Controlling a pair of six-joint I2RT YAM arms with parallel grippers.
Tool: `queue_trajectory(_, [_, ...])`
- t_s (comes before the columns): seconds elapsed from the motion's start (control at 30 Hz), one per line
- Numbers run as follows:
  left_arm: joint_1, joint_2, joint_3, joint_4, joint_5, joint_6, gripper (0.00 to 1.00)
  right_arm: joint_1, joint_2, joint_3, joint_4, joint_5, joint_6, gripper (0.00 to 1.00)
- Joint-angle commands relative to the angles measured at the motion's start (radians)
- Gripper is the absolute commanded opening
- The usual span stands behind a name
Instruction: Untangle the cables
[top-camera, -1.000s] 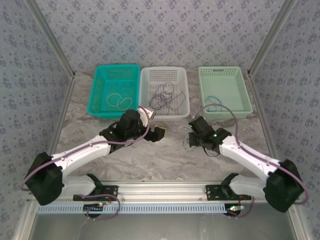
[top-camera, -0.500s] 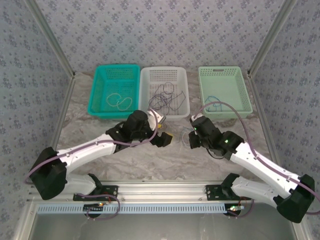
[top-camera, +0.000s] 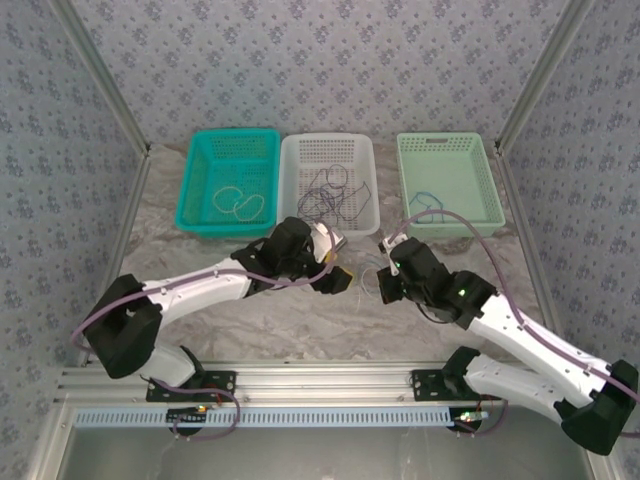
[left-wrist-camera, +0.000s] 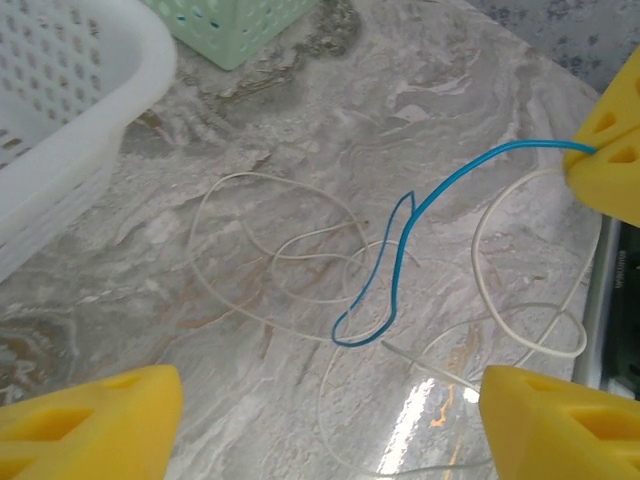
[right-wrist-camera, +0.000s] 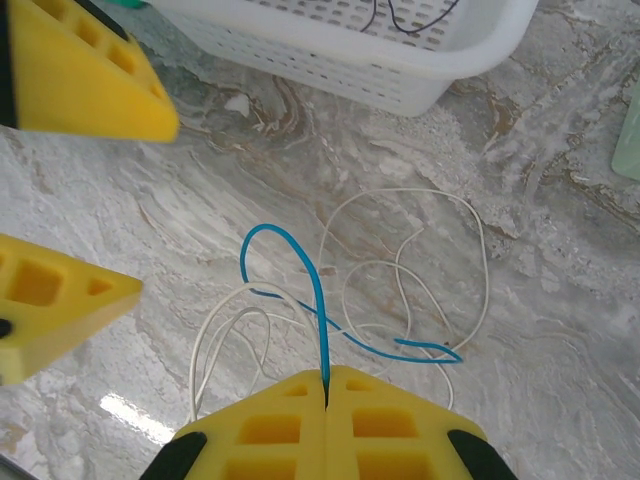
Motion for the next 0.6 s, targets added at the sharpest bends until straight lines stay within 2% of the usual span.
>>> queue_trajectory(0.0, [-0.005,0.023,0.04,0.061,0.104,0.035,0.75,0.005,-0.029,-0.021,0.024,-0.025,-0.022,0.0])
queue_trajectory(0.1, [-0.006,0.044,0.05,0.086,0.142,0.036,0.73,0.006,-0.036,-0.025,0.027,-0.032,-0.02,0.0])
queue_trajectory(0.4, [-0.006,0.09,0.061,0.11,0.156,0.045,0.67,0.006,-0.037,-0.027,0.037,-0.059,-0.028,0.0])
queue_trajectory(0.57, [-0.006,0.104,0.069,0.115,0.162,0.047,0.54,0.005,-0.038,-0.027,0.037,-0.065,-0.031,0.0])
